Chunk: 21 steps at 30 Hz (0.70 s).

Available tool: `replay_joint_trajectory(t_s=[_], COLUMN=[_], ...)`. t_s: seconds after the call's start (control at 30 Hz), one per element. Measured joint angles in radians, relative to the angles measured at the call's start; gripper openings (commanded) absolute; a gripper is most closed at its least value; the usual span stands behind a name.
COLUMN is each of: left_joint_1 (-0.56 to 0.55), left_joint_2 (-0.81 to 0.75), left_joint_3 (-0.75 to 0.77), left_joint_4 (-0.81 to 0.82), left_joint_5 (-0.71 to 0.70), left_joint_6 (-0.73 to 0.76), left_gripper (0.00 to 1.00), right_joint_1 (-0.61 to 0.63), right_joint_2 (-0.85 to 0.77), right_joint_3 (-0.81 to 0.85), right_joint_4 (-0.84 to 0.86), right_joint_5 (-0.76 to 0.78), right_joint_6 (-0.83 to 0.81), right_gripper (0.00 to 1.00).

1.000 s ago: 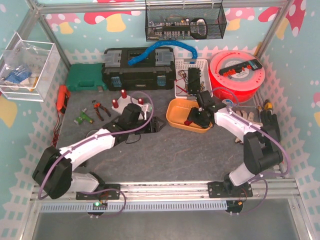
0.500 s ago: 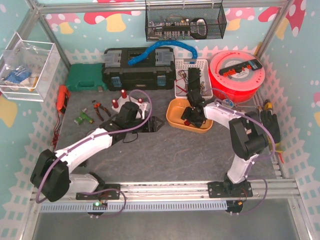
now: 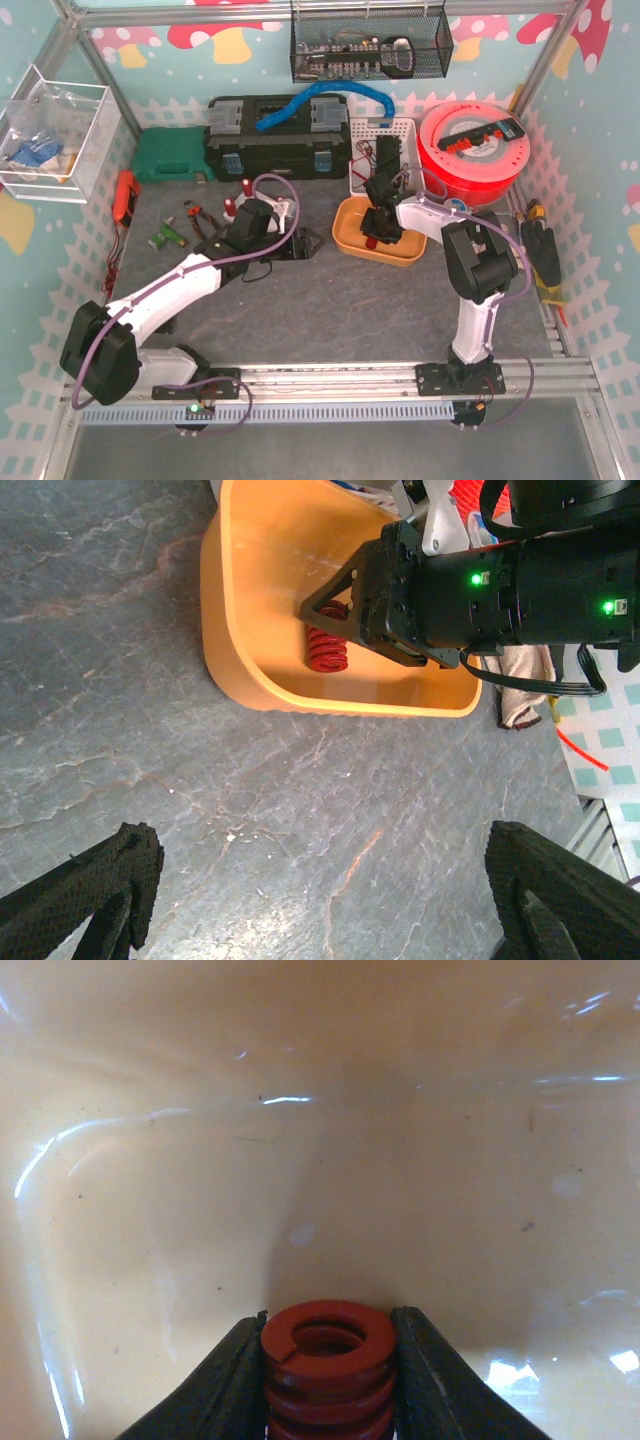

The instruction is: Install the large spring

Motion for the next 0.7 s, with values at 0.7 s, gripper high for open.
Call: replay_joint_trajectory(t_s=[0.7], left_joint_1=[0.01], left_joint_2=[0.002], left_joint_3=[0.058], left_joint_4=[-0.033], left_joint_5=[-0.042], left_joint_6=[0.026], left_gripper=[0.99], right_joint_1=[0.003], right_joint_2=[0.031], right_joint_3=[0.037], right_joint_4=[-0.021], right_joint_5=[0.051], right_joint_6=[-0.217], right_gripper=[0.46])
